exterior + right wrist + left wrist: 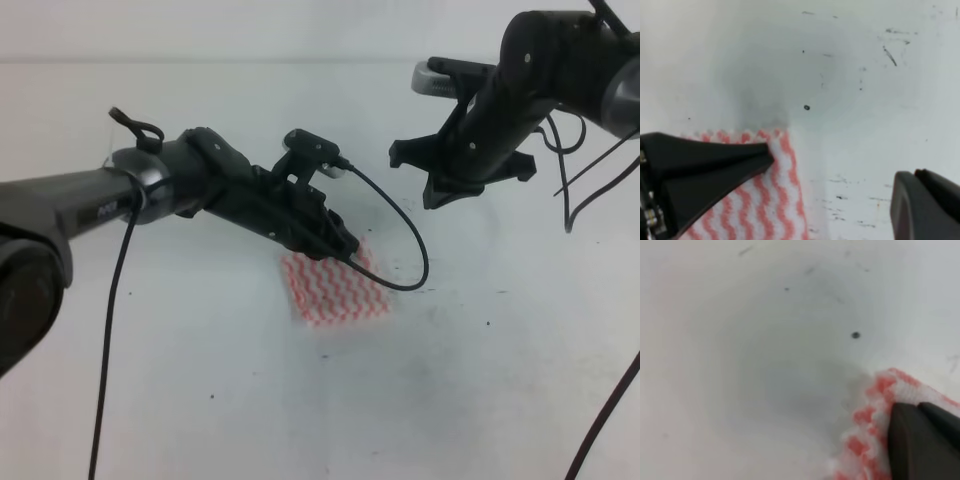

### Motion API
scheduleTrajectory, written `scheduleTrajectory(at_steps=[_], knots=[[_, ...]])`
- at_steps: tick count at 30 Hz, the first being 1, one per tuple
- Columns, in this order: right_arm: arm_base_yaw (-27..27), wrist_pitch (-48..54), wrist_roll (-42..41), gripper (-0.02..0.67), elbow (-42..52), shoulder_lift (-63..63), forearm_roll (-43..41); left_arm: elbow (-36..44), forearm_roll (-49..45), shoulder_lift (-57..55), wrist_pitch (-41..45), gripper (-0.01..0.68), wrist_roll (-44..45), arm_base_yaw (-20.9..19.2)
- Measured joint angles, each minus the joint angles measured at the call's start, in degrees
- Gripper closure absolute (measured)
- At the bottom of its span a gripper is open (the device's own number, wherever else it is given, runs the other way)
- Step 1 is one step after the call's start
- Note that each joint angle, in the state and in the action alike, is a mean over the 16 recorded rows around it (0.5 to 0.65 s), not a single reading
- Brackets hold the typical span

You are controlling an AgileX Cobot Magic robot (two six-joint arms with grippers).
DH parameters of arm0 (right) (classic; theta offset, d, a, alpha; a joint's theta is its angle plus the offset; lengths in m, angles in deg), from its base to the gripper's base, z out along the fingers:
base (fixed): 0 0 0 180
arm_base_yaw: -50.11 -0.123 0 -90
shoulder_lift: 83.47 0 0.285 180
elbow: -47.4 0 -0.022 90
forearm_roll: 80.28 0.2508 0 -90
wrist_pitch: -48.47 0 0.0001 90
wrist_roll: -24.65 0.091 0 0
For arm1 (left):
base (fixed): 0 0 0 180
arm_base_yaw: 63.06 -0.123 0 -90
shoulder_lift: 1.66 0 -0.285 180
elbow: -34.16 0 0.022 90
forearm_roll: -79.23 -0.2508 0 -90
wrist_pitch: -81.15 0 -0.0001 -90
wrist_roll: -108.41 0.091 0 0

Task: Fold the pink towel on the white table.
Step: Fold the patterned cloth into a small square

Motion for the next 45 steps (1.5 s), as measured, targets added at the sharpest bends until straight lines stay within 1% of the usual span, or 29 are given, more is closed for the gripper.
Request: scheduleTrajectory(at_steps=[7,19,23,28,32,35,38,41,45], knots=[[0.22,-0.39,-0.62,0.667,0.01,0.36,-0.07,-0.06,1.56,-1.51,-1.46,0.673,1.31,0.16],[0.23,-0.75,-0.75,0.667,0.01,0.37,0.01,-0.11,8.34,-1.87,0.86,0.673,10.47,0.17],[0.22,-0.7,-0.77,0.667,0.01,0.37,-0.02,-0.11,9.28,-1.43,2.17,0.673,12.24,0.17],[0.24,-0.84,-0.88,0.667,0.46,1.22,-0.58,-0.04,6.74,0.65,2.1,0.673,9.91,0.19],[0.21,-1.68,-0.92,0.667,2.25,3.37,-1.41,1.18,3.82,4.52,0.08,0.673,6.47,0.21],[0.2,-2.99,-0.94,0.667,4.77,6.59,-1.99,3.62,2.58,8.91,-3.02,0.673,4.12,0.21],[0.21,-5.44,-0.96,0.667,8.92,11.25,-2.54,7.82,3.09,14.48,-7.85,0.673,2.92,0.23],[0.21,-8.93,-0.93,0.667,14.49,16.93,-2.81,13.6,5.88,21.11,-13.44,0.673,3.76,0.23],[0.23,-14.57,-0.92,0.667,23.26,25.7,-2.68,23.08,12.41,30.87,-20.68,0.673,7.62,0.23]])
